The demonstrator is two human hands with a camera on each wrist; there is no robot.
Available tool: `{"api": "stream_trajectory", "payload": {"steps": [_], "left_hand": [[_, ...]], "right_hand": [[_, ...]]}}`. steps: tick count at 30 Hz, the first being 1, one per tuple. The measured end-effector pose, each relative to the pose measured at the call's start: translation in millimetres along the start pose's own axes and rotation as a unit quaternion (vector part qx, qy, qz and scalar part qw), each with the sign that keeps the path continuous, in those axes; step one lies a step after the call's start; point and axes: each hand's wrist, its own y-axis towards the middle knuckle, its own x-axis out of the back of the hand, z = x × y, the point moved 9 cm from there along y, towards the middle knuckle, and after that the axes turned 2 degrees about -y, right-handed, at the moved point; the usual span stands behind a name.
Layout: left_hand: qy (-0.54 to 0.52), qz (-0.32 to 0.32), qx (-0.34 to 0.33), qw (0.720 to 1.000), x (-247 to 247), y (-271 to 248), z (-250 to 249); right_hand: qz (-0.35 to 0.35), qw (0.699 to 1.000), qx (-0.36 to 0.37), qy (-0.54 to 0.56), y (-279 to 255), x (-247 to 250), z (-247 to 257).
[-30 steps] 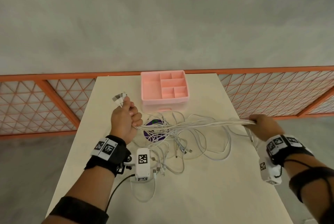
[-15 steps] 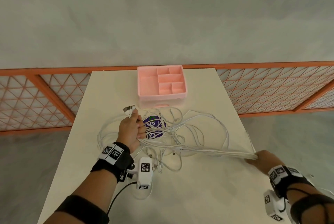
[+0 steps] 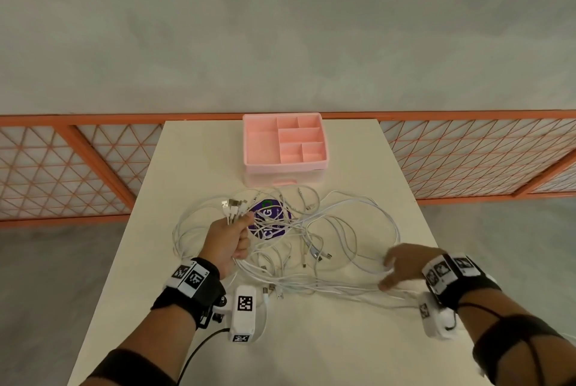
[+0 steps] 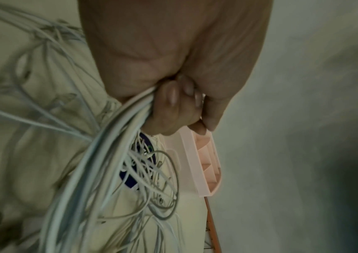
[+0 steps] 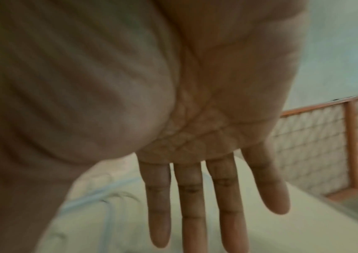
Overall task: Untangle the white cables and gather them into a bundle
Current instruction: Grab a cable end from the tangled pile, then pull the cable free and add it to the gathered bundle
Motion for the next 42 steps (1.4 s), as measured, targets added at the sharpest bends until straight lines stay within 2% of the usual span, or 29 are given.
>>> {"api": "stream_trajectory", "payload": {"steps": [2,4,7,10,13,15,19,22,24,27,29,31,34,38,40,42], "left_hand": [[0.014,0.001,0.006,1.000,0,-3,9],[0.038,0.009,0.007,0.999,-1,-7,14],[0.055,0.017,0.003,0.998,-2,-14,15],[0.045,0.016,0.001,0.999,-1,-19,14],[0.036,0.023,-0.005,0.999,-2,-24,10],[0.027,0.026,-0.011,0.999,-1,-27,8],[0.023,0.020,-0.015,0.999,4,-27,9],[0.032,0.018,-0.010,0.999,3,-25,12],[0.040,0.026,-0.011,0.999,-2,-25,11],[0.043,0.039,-0.023,0.998,-14,-24,6],[0.030,0.037,-0.036,0.998,-23,-23,-1],[0.015,0.029,-0.045,0.998,-32,-24,-9],[-0.027,0.039,-0.039,0.998,-43,-23,-17],[-0.028,0.053,-0.045,0.997,-43,-22,-28],[-0.020,0.067,-0.055,0.996,-44,-23,-33],[-0.007,0.084,-0.061,0.995,-49,-26,-37]], "right_hand": [[-0.055,0.996,0.052,0.043,-4,20,45],[-0.119,0.978,0.120,0.125,-1,32,90],[-0.153,0.945,0.171,0.232,12,27,142],[-0.164,0.950,0.128,0.234,36,6,164],[-0.204,0.958,0.058,0.192,48,-3,161],[-0.198,0.962,0.032,0.186,53,-9,155],[-0.169,0.968,0.003,0.184,63,-21,139],[-0.162,0.965,0.020,0.207,60,-20,135],[-0.204,0.941,0.059,0.265,52,-3,137],[-0.304,0.870,0.156,0.356,18,45,154],[-0.303,0.824,0.243,0.413,-12,69,178],[-0.261,0.807,0.315,0.426,-41,77,208],[-0.206,0.830,0.382,0.349,-72,62,243],[-0.177,0.871,0.392,0.236,-73,31,245],[-0.147,0.885,0.372,0.237,-66,17,236],[-0.137,0.878,0.345,0.302,-60,18,225]]}}
